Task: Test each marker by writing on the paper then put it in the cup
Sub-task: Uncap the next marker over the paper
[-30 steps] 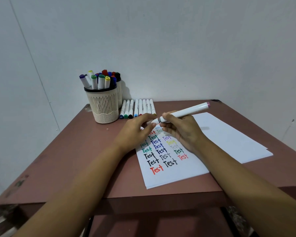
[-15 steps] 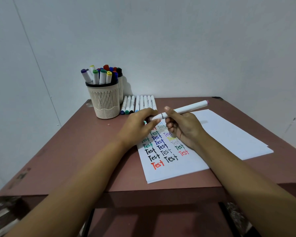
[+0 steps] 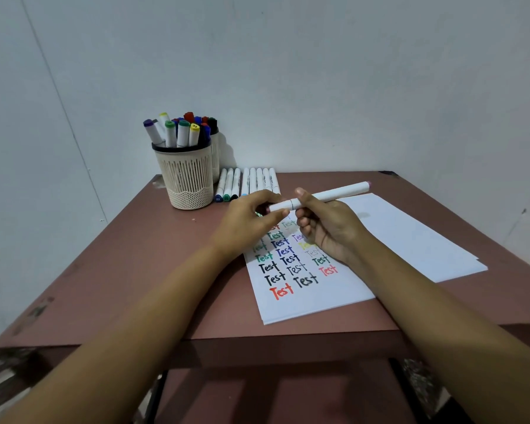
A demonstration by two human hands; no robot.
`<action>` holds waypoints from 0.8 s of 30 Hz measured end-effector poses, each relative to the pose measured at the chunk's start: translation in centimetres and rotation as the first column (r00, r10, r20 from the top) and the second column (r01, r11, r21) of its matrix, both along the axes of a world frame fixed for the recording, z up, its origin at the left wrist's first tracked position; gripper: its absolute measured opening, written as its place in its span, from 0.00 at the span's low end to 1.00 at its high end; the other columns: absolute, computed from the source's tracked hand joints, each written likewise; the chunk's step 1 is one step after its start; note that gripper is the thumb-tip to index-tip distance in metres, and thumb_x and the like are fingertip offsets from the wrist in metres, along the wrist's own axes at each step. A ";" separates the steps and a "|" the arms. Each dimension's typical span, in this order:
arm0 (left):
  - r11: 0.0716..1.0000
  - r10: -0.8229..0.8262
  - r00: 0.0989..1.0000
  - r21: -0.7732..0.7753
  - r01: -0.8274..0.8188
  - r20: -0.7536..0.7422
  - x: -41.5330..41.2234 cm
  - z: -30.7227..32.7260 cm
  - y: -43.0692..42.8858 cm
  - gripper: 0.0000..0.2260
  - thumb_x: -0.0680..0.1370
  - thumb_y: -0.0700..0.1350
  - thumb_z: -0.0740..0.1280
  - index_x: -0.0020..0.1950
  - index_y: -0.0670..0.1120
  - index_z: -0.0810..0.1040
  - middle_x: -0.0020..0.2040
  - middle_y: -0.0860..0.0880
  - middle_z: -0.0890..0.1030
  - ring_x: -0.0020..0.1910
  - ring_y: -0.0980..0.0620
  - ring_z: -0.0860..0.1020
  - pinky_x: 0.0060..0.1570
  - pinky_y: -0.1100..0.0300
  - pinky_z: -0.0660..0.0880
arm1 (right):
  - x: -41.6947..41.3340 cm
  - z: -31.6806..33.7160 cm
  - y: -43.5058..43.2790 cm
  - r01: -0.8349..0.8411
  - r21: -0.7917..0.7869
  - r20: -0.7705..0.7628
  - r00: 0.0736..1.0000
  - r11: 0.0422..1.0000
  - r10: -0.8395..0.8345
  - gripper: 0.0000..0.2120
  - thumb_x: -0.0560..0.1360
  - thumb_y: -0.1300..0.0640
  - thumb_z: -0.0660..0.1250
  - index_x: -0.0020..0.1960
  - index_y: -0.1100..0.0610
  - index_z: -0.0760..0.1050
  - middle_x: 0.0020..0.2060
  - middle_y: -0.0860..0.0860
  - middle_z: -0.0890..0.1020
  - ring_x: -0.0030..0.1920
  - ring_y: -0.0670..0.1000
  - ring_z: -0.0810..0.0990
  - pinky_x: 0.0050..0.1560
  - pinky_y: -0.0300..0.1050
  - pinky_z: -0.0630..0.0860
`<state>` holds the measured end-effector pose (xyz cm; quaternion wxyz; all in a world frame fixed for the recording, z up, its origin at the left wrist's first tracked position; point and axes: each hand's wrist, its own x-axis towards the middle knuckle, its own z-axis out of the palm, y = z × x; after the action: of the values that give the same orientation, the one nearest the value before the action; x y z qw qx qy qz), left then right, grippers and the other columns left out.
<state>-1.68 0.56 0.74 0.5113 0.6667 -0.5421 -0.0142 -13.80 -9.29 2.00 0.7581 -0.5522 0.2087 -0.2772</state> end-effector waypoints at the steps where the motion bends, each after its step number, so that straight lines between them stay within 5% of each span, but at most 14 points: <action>1: 1.000 -0.030 0.994 -0.003 0.029 -0.107 0.0 0.2 0.0 0.06 0.74 0.40 0.70 0.50 0.44 0.79 0.35 0.50 0.75 0.31 0.62 0.71 0.34 0.72 0.68 | -0.1 0.1 0.1 -0.005 0.023 0.003 1.000 1.000 0.005 0.11 0.75 0.53 0.68 0.37 0.58 0.75 0.25 0.49 0.75 0.23 0.43 0.72 0.24 0.33 0.70; 7: 0.985 -0.152 0.835 -0.150 0.085 -0.529 0.1 1.2 0.6 0.03 0.75 0.36 0.67 0.44 0.43 0.78 0.30 0.54 0.76 0.29 0.61 0.72 0.30 0.68 0.68 | -0.4 0.5 0.2 -0.021 0.078 0.036 0.999 0.997 0.018 0.18 0.76 0.41 0.62 0.44 0.57 0.74 0.28 0.51 0.75 0.26 0.46 0.73 0.27 0.35 0.70; 10: 0.943 -0.257 0.681 -0.331 0.022 -0.686 0.2 2.3 1.2 0.04 0.76 0.34 0.64 0.44 0.41 0.76 0.35 0.49 0.77 0.34 0.56 0.76 0.32 0.67 0.74 | -0.7 0.7 -0.4 0.129 0.119 0.084 0.987 0.984 -0.139 0.26 0.78 0.37 0.55 0.51 0.60 0.74 0.30 0.54 0.76 0.27 0.48 0.73 0.29 0.38 0.71; 12: 0.925 -0.277 0.649 -0.379 -0.018 -0.708 0.6 3.0 1.7 0.04 0.77 0.35 0.64 0.44 0.41 0.76 0.42 0.45 0.78 0.40 0.52 0.79 0.38 0.64 0.78 | -0.7 0.4 -1.0 0.309 -0.046 0.008 0.951 0.950 -0.309 0.25 0.80 0.41 0.53 0.52 0.61 0.75 0.30 0.54 0.75 0.28 0.49 0.74 0.31 0.41 0.71; 15: 0.936 -0.151 0.742 -0.337 -0.106 -0.653 1.5 4.1 1.9 0.03 0.77 0.37 0.65 0.50 0.40 0.75 0.44 0.45 0.80 0.44 0.51 0.81 0.44 0.63 0.79 | -0.6 -0.8 -1.1 0.395 -0.578 -0.055 0.854 0.714 -0.517 0.20 0.81 0.50 0.55 0.39 0.62 0.75 0.31 0.51 0.72 0.34 0.52 0.70 0.36 0.44 0.67; 17: 0.941 0.006 0.842 -0.282 -0.188 -0.540 2.3 5.7 2.1 0.07 0.77 0.38 0.65 0.54 0.39 0.74 0.44 0.47 0.79 0.46 0.50 0.81 0.44 0.63 0.79 | -0.6 -2.1 -1.0 0.165 -0.873 -0.122 0.837 0.459 -0.533 0.16 0.79 0.55 0.57 0.35 0.55 0.74 0.35 0.50 0.76 0.41 0.53 0.72 0.41 0.44 0.66; 20: 0.925 0.163 0.918 -0.268 -0.270 -0.361 3.5 8.6 2.8 0.08 0.77 0.38 0.64 0.55 0.43 0.71 0.43 0.48 0.77 0.47 0.49 0.79 0.46 0.60 0.80 | 0.0 -3.2 -1.5 -0.091 -0.943 -0.257 0.811 0.320 -0.526 0.14 0.78 0.56 0.58 0.54 0.57 0.81 0.56 0.56 0.79 0.58 0.56 0.74 0.57 0.46 0.71; 24: 0.882 0.385 0.909 -0.224 -0.414 -0.159 6.0 12.4 4.1 0.15 0.75 0.40 0.64 0.61 0.46 0.69 0.42 0.50 0.76 0.43 0.48 0.80 0.47 0.54 0.80 | -0.1 -2.9 -1.3 -0.172 -0.942 -0.306 0.797 0.290 -0.521 0.15 0.79 0.55 0.58 0.57 0.59 0.80 0.57 0.57 0.78 0.58 0.56 0.74 0.57 0.47 0.72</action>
<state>4.29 4.64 13.09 0.6131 0.6915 -0.3612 0.1241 -13.88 -10.58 -0.91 0.1488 -0.9128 0.2832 -0.2538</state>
